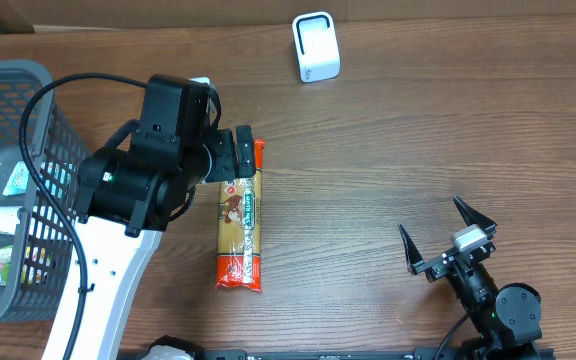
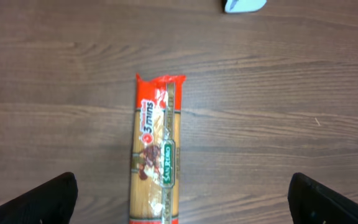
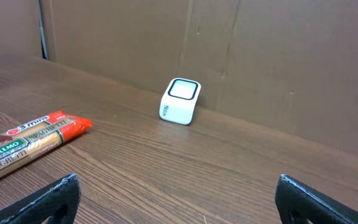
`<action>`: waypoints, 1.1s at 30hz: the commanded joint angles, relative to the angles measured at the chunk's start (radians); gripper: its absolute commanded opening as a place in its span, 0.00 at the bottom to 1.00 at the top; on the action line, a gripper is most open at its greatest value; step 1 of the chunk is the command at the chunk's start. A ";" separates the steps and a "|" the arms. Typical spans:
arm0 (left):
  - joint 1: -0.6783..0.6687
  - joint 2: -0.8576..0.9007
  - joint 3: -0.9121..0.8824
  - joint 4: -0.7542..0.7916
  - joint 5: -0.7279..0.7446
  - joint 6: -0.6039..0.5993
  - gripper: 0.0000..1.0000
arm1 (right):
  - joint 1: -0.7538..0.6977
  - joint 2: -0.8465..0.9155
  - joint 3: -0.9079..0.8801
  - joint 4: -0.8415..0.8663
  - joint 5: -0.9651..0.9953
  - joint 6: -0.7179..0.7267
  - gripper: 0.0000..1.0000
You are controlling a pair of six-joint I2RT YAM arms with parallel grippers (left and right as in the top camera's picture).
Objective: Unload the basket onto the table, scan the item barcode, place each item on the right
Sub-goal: 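Move the left gripper back into the basket and grasp the green tea carton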
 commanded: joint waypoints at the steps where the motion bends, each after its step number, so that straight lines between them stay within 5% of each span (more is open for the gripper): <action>1: 0.005 0.004 0.012 0.019 0.038 0.063 1.00 | 0.006 -0.012 -0.010 0.004 0.007 0.008 1.00; 13: 0.011 -0.004 0.026 0.042 0.056 0.087 1.00 | 0.006 -0.012 -0.010 0.004 0.007 0.008 1.00; 17: 0.106 -0.037 0.125 -0.023 0.054 0.087 1.00 | 0.006 -0.012 -0.010 0.004 0.007 0.007 1.00; 22: 0.420 -0.052 0.268 -0.106 0.053 0.085 1.00 | 0.006 -0.012 -0.010 0.004 0.006 0.008 1.00; 24: 0.693 -0.047 0.277 -0.113 0.053 0.018 1.00 | 0.006 -0.012 -0.010 0.004 0.007 0.008 1.00; 27: 0.899 -0.023 0.261 -0.113 0.054 -0.062 1.00 | 0.006 -0.012 -0.010 0.004 0.007 0.008 1.00; 33: 1.164 0.075 0.210 -0.126 0.054 -0.172 1.00 | 0.006 -0.012 -0.010 0.004 0.007 0.008 1.00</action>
